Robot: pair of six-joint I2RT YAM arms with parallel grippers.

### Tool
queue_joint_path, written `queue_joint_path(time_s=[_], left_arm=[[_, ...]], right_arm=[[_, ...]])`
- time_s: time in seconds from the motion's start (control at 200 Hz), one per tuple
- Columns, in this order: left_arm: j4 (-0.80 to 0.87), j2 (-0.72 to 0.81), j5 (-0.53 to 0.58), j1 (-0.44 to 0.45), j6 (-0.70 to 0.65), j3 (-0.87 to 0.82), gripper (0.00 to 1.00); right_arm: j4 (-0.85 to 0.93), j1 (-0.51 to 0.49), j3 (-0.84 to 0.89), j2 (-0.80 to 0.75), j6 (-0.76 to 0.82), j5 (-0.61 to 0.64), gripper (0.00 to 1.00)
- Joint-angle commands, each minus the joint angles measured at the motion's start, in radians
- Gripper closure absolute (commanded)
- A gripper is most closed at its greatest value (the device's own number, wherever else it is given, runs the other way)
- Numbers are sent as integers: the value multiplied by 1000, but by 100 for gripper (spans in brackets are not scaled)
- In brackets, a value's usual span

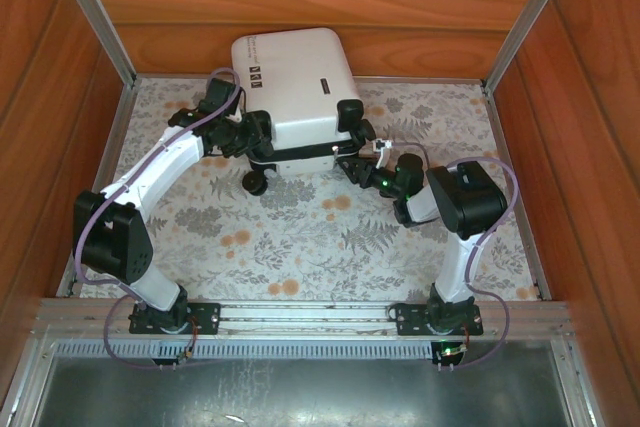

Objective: Pack the luggage

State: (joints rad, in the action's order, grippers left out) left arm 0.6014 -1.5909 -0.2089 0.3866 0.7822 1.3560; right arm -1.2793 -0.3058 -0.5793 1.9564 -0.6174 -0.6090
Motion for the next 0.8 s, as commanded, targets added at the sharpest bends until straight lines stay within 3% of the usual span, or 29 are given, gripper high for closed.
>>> queue_joint_path(time_s=[0.0, 0.2, 0.795], left_arm=[[-115, 92, -49, -4, -3, 37, 100], [-118, 92, -50, -3, -5, 34, 100], [-124, 74, -58, -3, -7, 40, 100]], right_arm=[[-28, -2, -27, 15, -7, -124, 43], [-29, 8, -71, 49, -61, -245, 41], [-41, 14, -115, 68, -121, -265, 45]])
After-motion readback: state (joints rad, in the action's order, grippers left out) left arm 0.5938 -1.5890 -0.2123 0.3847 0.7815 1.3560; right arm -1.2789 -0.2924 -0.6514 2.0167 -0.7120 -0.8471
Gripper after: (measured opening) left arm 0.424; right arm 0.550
